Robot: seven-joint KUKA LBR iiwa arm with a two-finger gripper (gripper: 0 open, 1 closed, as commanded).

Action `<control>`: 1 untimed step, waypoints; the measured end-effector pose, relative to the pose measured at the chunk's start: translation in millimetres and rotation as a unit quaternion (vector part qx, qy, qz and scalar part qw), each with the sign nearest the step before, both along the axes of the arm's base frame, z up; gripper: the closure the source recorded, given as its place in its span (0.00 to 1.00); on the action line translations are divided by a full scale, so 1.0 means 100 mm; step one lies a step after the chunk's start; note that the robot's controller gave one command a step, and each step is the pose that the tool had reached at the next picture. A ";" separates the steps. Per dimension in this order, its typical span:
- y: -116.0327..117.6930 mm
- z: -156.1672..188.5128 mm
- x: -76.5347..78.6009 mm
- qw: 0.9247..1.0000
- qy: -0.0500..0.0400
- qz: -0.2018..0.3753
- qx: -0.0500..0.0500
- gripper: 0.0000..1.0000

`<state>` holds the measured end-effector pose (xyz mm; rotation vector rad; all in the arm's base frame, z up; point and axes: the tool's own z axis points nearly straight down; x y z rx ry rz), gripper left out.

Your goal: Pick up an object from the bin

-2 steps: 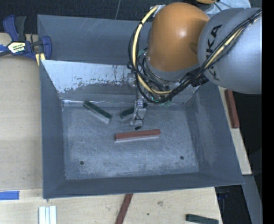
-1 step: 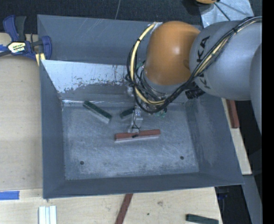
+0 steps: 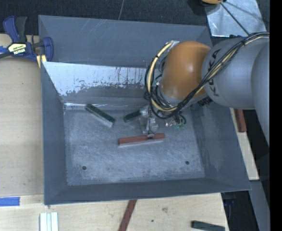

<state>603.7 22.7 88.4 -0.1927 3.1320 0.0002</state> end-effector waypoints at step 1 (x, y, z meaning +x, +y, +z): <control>0.00 0.00 0.00 1.000 0.000 0.000 0.000 0.00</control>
Offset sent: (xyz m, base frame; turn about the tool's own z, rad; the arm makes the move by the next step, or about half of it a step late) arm 0.0000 0.0000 0.0000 0.0000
